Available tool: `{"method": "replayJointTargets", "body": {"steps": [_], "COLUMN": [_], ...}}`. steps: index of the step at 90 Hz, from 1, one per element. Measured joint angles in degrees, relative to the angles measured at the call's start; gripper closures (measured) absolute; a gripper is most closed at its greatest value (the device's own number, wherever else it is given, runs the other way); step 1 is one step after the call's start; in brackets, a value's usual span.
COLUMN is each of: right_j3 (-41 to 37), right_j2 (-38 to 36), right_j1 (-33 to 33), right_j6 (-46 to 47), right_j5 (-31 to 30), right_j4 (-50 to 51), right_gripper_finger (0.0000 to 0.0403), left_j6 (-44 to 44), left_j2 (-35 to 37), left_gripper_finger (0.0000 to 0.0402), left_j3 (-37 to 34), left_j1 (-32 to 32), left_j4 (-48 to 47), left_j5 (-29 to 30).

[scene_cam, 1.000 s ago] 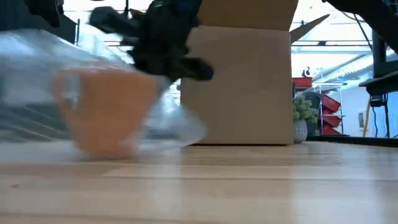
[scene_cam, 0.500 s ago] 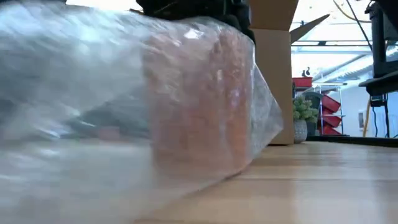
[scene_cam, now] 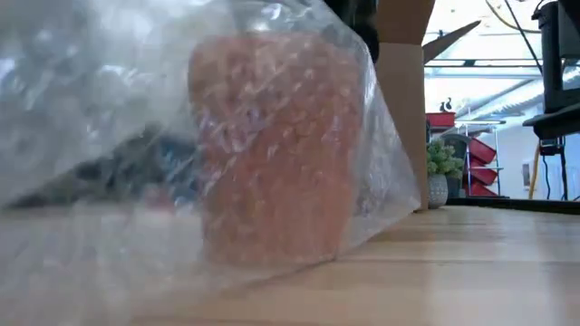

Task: Wrap mug
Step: Wrap the orange cup with the bubble wrap

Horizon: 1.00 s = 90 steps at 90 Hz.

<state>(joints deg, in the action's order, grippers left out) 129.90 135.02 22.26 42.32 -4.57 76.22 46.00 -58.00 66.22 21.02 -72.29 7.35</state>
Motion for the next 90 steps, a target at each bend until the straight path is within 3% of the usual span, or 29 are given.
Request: {"method": "replayJointTargets", "body": {"steps": [17, 36, 47, 66, 90], "right_j3": [0.03, 0.03, 0.29, -0.06, 0.01], "right_j2": [-3.75, -8.47, -9.53, -3.41, 2.42], "right_j1": [-0.02, 0.45, 2.22, 3.78, 2.14], "right_j6": [-0.05, -1.33, -6.28, -8.03, -6.42], "right_j5": [0.02, 0.03, 0.1, 0.29, 0.5], "right_j4": [-0.78, -4.08, -12.24, -12.66, -10.23], "right_gripper_finger": [0.0142, 0.0151, 0.0205, 0.0383, 0.04], "left_j6": [-0.35, -1.69, -1.93, -1.95, -1.93], "left_j2": [0.0, 0.0, 0.0, 0.0, -0.02], "left_gripper_finger": [0.027, 0.027, 0.027, 0.027, 0.027], "left_j3": [0.0, 0.0, 0.0, 0.0, 0.0], "left_j1": [0.0, 0.0, 0.0, 0.0, 0.0], "left_j4": [0.0, -0.09, -0.09, -0.11, -0.01], "left_j5": [0.0, 0.02, 0.07, 0.2, 0.42]}}
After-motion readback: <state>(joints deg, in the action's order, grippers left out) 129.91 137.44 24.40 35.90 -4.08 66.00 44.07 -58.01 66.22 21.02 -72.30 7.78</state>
